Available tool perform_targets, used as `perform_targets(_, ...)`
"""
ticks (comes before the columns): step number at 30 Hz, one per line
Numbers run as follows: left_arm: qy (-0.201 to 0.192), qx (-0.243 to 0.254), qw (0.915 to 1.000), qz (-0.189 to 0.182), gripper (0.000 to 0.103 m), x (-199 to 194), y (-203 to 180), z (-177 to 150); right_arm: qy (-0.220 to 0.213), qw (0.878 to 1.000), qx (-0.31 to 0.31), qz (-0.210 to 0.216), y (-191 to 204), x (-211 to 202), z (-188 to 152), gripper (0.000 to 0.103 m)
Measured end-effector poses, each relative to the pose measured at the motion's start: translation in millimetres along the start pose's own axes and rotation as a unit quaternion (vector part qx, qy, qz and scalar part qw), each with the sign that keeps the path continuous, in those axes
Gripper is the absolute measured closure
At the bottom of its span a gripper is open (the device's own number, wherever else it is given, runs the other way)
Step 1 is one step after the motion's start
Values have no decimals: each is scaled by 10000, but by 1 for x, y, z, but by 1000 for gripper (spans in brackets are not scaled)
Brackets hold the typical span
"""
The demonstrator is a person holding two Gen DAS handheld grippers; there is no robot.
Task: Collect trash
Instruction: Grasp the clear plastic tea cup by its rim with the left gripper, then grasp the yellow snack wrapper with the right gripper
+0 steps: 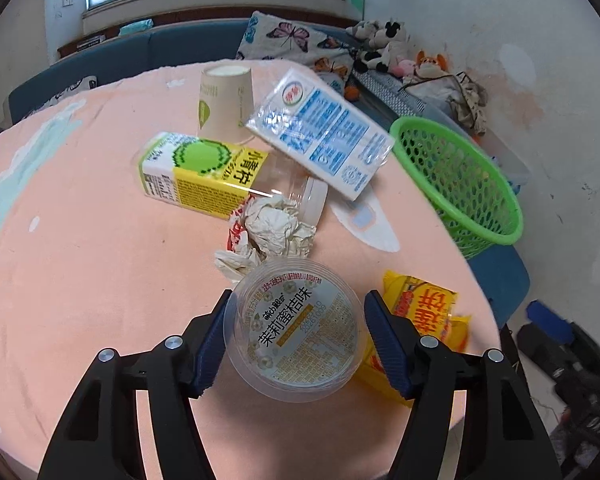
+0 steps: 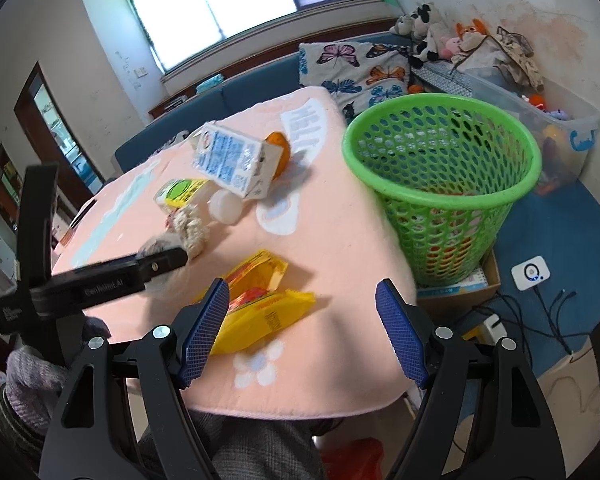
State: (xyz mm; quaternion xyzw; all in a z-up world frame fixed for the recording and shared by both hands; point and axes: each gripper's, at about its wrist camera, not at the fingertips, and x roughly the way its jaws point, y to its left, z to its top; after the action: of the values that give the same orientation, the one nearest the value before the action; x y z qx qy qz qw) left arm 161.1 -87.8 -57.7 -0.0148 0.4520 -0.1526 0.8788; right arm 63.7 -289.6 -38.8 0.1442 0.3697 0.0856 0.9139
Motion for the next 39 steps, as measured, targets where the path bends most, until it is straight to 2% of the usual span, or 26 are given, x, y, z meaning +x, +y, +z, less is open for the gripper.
perform_targets(7,-278,11,9996,-5,40,-27,11,2,326,9983,256,412,15,14,-11,34)
perform_targets(13,-469,35,9989,52,40,-42,26,7,588,9960,428,517,25,35,-14,37)
perform_targets(22,-681,149,9975,128,40,-57,45,17,706,9966,348,243,41,60,-3,42)
perform_targets(24,-704,166,9973,147,40,-57,48,18,702,9972,245,83,43,65,0,48)
perform_targets(26,-717,146,9972,158,40,-57,54,20,774,9967,231,51,44,72,1,49)
perform_targets(27,-710,127,9973,152,40,-57,56,21,785,9966,229,39,45,75,1,57)
perform_targets(30,-701,116,9974,149,40,-54,61,23,848,9962,209,-39,44,80,0,66)
perform_targets(34,-679,138,9975,135,40,-51,63,26,674,9976,-17,-139,50,75,3,77)
perform_targets(39,-715,161,9972,113,40,-52,60,32,601,9982,-52,-33,48,70,10,82)
